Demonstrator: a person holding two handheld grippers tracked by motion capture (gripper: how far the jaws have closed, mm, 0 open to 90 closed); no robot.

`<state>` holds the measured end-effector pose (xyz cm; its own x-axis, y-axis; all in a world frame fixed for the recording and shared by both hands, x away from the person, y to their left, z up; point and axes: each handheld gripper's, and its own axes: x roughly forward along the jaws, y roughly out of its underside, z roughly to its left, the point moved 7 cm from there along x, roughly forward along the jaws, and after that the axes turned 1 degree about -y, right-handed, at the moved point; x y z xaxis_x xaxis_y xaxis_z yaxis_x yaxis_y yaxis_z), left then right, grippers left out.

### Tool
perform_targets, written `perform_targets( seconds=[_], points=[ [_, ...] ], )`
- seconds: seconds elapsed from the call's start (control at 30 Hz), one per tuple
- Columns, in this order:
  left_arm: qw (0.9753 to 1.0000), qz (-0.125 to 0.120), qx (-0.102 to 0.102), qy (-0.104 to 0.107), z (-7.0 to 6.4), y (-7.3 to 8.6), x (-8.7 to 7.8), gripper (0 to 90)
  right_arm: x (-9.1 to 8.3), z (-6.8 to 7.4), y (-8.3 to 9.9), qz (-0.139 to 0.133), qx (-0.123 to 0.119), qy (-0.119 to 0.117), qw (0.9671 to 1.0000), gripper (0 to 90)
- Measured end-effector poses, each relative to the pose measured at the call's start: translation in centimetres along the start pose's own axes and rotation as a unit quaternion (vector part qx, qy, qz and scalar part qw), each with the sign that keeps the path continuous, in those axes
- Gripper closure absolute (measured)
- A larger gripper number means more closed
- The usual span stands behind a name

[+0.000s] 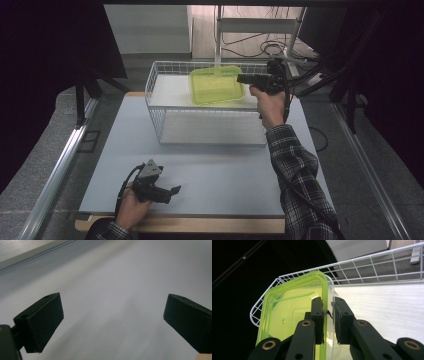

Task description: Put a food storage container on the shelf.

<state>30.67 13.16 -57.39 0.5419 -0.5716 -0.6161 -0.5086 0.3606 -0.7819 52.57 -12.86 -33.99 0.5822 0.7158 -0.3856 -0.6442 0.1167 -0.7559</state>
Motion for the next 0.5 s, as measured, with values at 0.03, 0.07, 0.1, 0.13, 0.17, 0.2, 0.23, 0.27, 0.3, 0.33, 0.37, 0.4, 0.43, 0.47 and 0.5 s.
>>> perform_targets(
  seconds=[0.03,0.07,0.1,0.13,0.17,0.2,0.23,0.27,0.3,0.33,0.37,0.4,0.43,0.47,0.5],
  points=[
    [1.0000,0.000,0.000,0.000,-0.01,0.01,0.02,2.7,-0.05,0.00,0.05,0.000,-0.003,0.002,1.0000,78.2],
    [1.0000,0.001,0.000,0.000,-0.01,0.02,0.03,2.6,-0.12,0.02,0.11,0.001,-0.007,0.004,1.0000,77.9],
    [1.0000,0.001,0.000,0.000,-0.02,0.02,0.05,2.6,-0.16,0.02,0.18,0.002,-0.010,0.007,0.9999,77.6],
    [1.0000,0.001,0.001,0.000,-0.03,0.03,0.06,2.6,-0.17,-0.01,0.25,0.002,-0.015,0.010,0.9998,77.3],
    [1.0000,0.002,0.001,0.000,-0.04,0.03,0.07,2.6,-0.19,-0.05,0.32,0.003,-0.016,0.012,0.9998,77.0],
    [1.0000,0.002,0.002,0.000,-0.02,0.03,0.08,2.6,-0.15,-0.09,0.38,0.003,-0.016,0.013,0.9998,76.8],
    [1.0000,0.002,0.003,-0.001,-0.02,0.04,0.08,2.6,-0.12,-0.19,0.46,0.004,-0.016,0.014,0.9998,76.5],
    [1.0000,0.003,0.003,-0.001,-0.02,0.04,0.08,2.6,-0.11,-0.28,0.54,0.005,-0.015,0.015,0.9998,76.3],
    [1.0000,0.002,0.003,-0.001,-0.01,0.04,0.07,2.6,-0.08,-0.34,0.60,0.003,-0.013,0.014,0.9998,76.0],
    [1.0000,0.002,0.002,0.000,0.00,0.04,0.07,2.5,-0.08,-0.39,0.65,0.002,-0.012,0.015,0.9998,75.6],
    [1.0000,0.002,0.002,-0.001,0.00,0.04,0.07,2.5,-0.07,-0.41,0.67,0.002,-0.013,0.016,0.9998,75.5],
    [1.0000,0.003,0.002,0.000,0.00,0.05,0.07,2.6,-0.07,-0.42,0.69,0.002,-0.014,0.017,0.9998,75.3],
    [1.0000,0.003,0.003,0.000,0.00,0.05,0.06,2.5,-0.10,-0.43,0.71,0.002,-0.016,0.019,0.9997,75.1],
    [1.0000,0.003,0.002,0.000,-0.03,0.05,0.07,2.6,-0.10,-0.42,0.73,0.002,-0.017,0.019,0.9997,74.8],
    [1.0000,0.003,0.002,0.001,-0.04,0.05,0.08,2.5,-0.11,-0.42,0.76,0.003,-0.018,0.021,0.9996,74.3]
  ],
)
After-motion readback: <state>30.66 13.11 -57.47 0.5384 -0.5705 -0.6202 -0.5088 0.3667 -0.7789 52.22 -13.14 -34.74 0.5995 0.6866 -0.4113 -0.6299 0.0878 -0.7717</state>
